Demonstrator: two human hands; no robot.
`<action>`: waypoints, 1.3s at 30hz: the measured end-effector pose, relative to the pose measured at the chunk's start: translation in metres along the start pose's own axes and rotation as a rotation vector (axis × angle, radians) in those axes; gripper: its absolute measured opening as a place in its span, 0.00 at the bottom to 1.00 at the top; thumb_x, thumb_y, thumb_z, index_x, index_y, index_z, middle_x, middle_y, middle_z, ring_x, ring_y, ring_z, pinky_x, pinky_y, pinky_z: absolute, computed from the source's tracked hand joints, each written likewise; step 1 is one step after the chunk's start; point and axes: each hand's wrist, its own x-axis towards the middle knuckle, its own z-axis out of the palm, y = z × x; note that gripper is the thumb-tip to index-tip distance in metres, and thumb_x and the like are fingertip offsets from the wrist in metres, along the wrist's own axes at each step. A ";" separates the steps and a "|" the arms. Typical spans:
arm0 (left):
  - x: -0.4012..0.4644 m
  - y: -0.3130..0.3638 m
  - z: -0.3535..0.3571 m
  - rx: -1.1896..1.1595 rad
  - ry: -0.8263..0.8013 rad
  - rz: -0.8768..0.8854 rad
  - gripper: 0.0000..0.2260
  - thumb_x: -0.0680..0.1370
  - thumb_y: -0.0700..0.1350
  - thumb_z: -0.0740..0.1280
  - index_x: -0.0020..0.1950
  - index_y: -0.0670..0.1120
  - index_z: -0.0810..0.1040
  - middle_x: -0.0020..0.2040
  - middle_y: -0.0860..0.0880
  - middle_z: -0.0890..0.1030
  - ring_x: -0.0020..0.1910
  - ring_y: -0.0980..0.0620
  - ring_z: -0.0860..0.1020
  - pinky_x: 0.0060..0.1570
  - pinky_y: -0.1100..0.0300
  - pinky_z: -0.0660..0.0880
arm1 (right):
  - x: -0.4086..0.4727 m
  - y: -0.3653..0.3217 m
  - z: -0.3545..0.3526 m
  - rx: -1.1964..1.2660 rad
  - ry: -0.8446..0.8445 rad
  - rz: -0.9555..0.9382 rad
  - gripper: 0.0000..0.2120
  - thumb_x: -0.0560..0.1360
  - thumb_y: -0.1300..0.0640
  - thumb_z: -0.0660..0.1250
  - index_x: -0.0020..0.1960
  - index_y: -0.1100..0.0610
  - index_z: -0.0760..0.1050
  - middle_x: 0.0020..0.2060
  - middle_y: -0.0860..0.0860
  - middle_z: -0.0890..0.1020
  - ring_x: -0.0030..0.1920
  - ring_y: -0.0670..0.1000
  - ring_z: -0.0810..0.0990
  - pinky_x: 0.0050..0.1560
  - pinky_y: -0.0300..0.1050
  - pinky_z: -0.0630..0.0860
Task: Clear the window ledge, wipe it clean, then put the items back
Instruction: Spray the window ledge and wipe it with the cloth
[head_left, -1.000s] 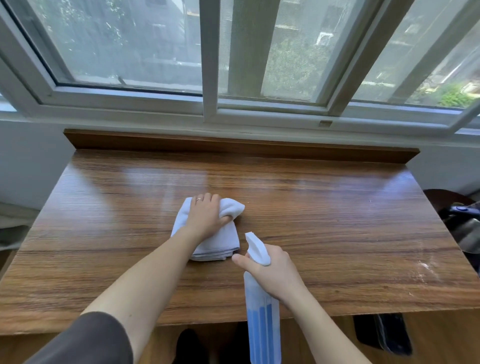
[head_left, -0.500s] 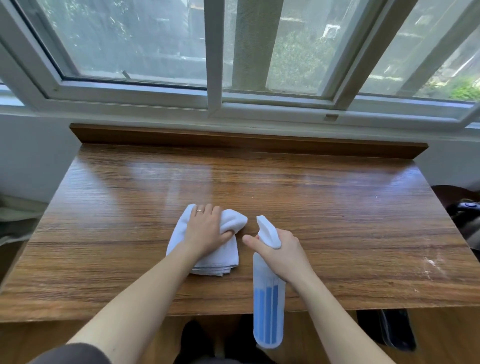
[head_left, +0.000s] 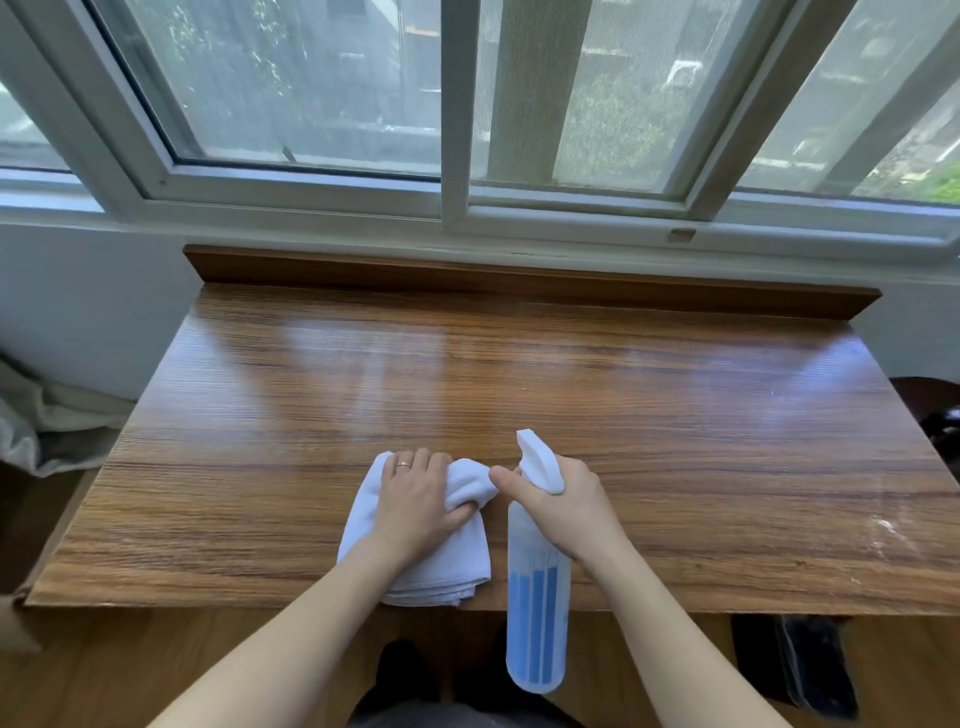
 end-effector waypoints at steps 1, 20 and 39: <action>0.003 0.000 0.000 0.011 0.000 0.004 0.25 0.66 0.66 0.61 0.47 0.46 0.79 0.42 0.50 0.78 0.42 0.45 0.76 0.50 0.49 0.73 | 0.000 0.000 0.000 0.003 -0.001 -0.002 0.24 0.71 0.36 0.70 0.43 0.59 0.78 0.31 0.46 0.76 0.33 0.45 0.73 0.38 0.44 0.68; 0.089 0.001 0.003 0.090 -0.168 -0.084 0.30 0.67 0.68 0.61 0.53 0.43 0.76 0.50 0.44 0.79 0.51 0.40 0.76 0.55 0.46 0.68 | 0.003 0.001 -0.027 -0.030 -0.016 0.023 0.21 0.73 0.38 0.70 0.43 0.58 0.78 0.32 0.46 0.76 0.34 0.44 0.73 0.37 0.40 0.69; -0.002 0.008 0.005 0.034 0.055 0.026 0.21 0.65 0.64 0.62 0.42 0.46 0.74 0.39 0.49 0.75 0.39 0.44 0.75 0.45 0.49 0.70 | 0.018 0.002 -0.032 -0.012 -0.050 -0.003 0.17 0.72 0.36 0.71 0.38 0.50 0.77 0.35 0.47 0.80 0.36 0.45 0.76 0.39 0.42 0.71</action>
